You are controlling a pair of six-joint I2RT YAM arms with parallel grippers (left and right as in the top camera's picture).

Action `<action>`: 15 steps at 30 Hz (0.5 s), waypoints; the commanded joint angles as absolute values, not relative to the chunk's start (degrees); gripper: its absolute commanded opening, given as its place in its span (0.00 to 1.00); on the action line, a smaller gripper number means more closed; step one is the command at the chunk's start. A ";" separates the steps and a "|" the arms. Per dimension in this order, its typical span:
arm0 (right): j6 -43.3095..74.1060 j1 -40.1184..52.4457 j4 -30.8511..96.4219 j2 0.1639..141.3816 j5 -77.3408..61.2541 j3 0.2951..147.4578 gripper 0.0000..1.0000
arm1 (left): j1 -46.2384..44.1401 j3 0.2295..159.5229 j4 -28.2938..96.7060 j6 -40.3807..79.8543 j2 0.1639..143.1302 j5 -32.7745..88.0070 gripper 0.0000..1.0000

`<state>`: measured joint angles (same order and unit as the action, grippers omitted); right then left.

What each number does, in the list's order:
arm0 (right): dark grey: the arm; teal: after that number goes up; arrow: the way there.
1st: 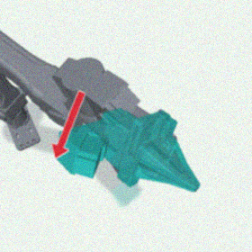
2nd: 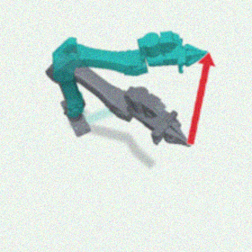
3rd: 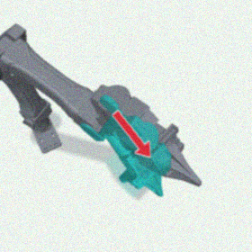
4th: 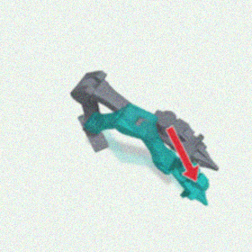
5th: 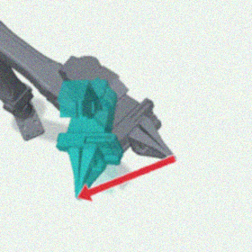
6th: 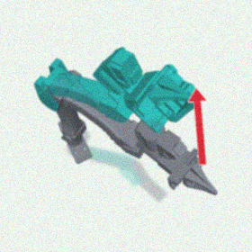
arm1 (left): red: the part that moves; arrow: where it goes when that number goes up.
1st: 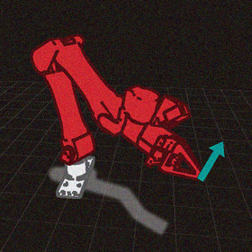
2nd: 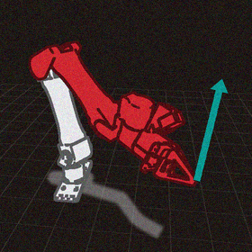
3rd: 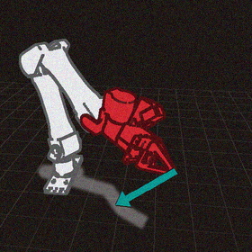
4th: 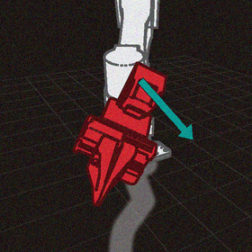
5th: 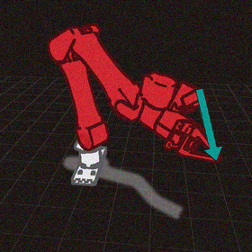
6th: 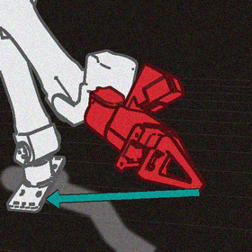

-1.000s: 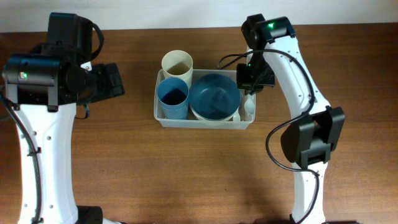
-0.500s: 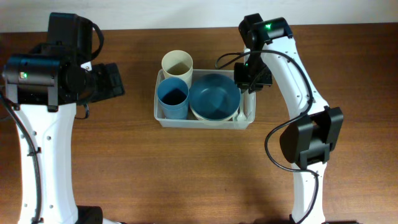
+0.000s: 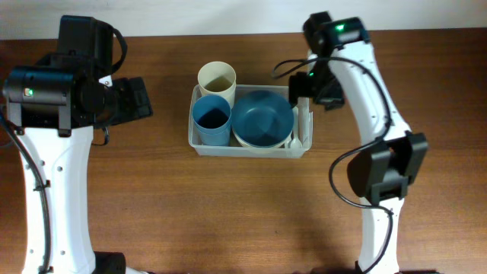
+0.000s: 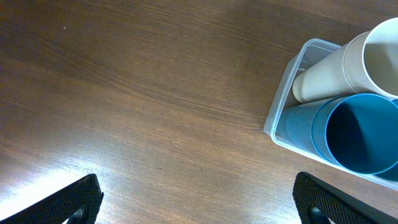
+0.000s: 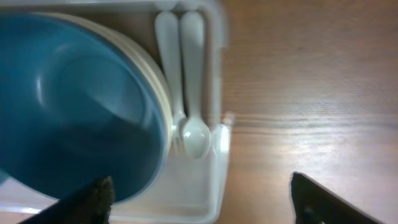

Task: Pack container
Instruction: 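Release the fork and withdraw the right gripper right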

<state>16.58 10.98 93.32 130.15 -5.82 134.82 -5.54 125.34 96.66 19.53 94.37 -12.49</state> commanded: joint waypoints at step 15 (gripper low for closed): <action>9.23 10.41 97.34 93.91 -4.56 135.09 0.99 | -5.34 125.27 96.68 20.32 94.83 -13.30 1.00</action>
<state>11.31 7.46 96.90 101.14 -5.63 139.31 -5.54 125.34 96.66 19.53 94.37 -12.51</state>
